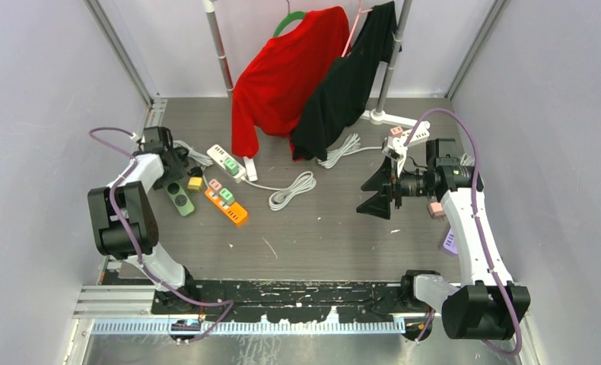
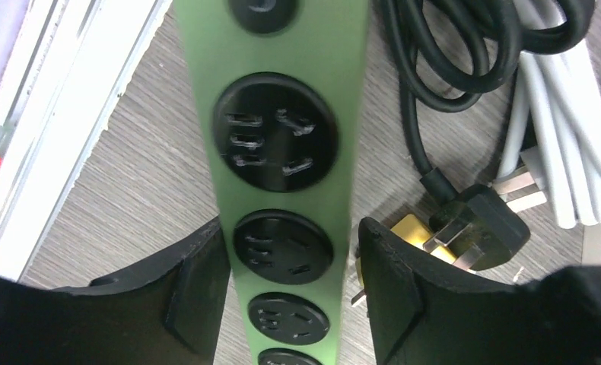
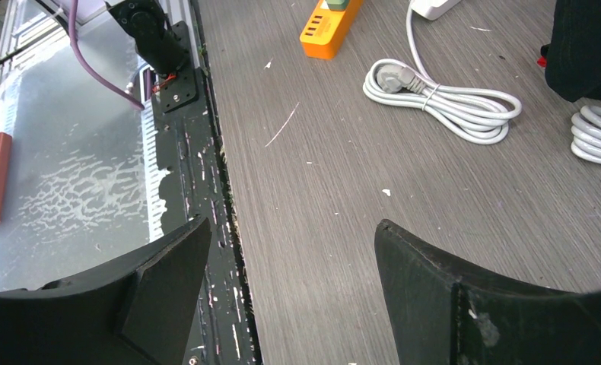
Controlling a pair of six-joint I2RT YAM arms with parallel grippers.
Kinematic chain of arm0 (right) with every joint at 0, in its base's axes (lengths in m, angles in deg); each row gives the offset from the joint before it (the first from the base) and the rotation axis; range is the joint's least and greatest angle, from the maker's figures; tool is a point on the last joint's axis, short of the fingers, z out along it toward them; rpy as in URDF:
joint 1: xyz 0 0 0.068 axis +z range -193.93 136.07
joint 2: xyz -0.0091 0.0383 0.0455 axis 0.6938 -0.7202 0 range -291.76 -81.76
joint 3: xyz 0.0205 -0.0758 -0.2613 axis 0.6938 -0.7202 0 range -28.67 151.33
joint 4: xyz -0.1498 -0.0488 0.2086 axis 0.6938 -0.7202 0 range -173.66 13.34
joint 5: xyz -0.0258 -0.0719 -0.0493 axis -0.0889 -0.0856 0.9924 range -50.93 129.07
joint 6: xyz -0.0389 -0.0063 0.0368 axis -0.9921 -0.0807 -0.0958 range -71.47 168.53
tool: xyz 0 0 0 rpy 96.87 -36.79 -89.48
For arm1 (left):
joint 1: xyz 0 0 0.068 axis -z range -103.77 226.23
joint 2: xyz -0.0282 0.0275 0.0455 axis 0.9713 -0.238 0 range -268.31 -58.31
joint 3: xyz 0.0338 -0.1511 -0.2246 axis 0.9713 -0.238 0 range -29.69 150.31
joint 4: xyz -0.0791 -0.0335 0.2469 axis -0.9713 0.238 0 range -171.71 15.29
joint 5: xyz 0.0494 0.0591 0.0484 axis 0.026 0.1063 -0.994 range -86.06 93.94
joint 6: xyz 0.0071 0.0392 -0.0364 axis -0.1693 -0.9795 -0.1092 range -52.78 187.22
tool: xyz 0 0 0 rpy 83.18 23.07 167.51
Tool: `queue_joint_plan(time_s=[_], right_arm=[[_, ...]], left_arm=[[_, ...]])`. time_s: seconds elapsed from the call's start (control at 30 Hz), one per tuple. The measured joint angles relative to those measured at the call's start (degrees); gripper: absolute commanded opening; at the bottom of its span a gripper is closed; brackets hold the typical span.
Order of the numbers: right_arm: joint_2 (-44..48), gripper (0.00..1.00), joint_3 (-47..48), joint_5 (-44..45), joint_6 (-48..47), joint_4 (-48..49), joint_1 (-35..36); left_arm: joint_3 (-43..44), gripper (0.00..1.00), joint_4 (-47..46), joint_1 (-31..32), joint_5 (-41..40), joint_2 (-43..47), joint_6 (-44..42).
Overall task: Pull the plug off the socket
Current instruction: Place the socket at the center of the board, then move the socket to the center of the board.
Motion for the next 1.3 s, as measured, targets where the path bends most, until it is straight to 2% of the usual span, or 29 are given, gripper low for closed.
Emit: queue_joint_plan(time_s=[0.1,0.13,0.27,0.43,0.63,0.8,1.07,1.17,1.3], right_arm=[[0.04,0.84,0.0,0.0,0.0,0.04,0.04],[0.04,0.84,0.0,0.0,0.0,0.04,0.04],[0.04,0.84,0.0,0.02,-0.02,0.07,0.2],[0.04,0.84,0.0,0.02,-0.02,0.09,0.42],[0.04,0.84,0.0,0.04,0.0,0.09,0.42],[0.04,0.84,-0.02,0.07,-0.02,0.09,0.42],[-0.13,0.84,-0.04,0.35,-0.02,0.13,0.42],[-0.15,0.84,-0.04,0.52,-0.02,0.15,0.42],[-0.83,0.84,-0.04,0.76,-0.04,0.2,0.44]], left_arm=[[0.0,0.82,1.07,0.0,-0.55,-0.57,0.07],[0.0,0.91,1.42,0.0,-0.7,-0.66,0.24],[0.2,0.99,3.8,0.0,-2.8,-0.66,2.73],[0.72,1.0,6.21,0.0,-3.21,0.04,5.73],[1.16,1.0,8.44,0.0,0.2,5.81,8.92],[0.37,1.0,8.31,0.0,7.89,13.33,10.32],[-9.03,1.0,4.04,1.01,23.67,29.88,14.78],[-11.39,1.0,4.7,5.77,21.73,33.99,18.45],[-9.09,1.0,11.56,20.24,7.8,33.4,24.74]])
